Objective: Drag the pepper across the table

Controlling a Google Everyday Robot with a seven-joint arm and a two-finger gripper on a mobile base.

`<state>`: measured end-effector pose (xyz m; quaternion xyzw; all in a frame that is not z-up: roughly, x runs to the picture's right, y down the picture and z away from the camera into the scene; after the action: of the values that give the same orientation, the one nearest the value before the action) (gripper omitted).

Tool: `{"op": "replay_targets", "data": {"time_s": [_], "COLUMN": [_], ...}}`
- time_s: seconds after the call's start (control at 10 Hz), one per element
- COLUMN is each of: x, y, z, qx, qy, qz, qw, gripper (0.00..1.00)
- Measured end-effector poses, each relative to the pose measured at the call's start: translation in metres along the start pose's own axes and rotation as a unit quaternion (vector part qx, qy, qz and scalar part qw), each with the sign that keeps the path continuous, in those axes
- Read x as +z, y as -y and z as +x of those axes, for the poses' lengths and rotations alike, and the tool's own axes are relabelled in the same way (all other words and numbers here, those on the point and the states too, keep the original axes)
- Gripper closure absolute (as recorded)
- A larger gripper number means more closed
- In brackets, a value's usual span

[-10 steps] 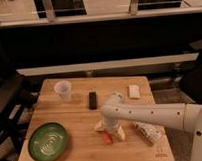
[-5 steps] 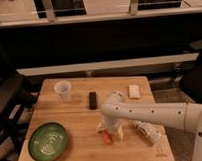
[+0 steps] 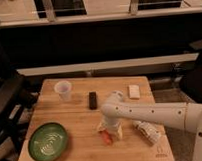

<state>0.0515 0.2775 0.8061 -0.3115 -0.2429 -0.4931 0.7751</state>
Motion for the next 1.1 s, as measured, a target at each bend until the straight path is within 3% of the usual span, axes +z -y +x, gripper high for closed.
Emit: {"op": "replay_targets", "data": {"time_s": [0.1,0.5,0.9,1.1], "x": [-0.001,-0.007,-0.01,-0.013], "y": [0.0,-0.002,-0.002,-0.016], "z": [0.0,0.001,0.001,0.006], "qx": [0.001,0.002,0.002,0.014], "qy": [0.001,0.001,0.002,0.005], "qz": [0.001,0.001,0.001,0.005], "qw": [1.0,1.0,1.0,0.9999], "gripper": [0.48,0.49,0.76,0.95]}}
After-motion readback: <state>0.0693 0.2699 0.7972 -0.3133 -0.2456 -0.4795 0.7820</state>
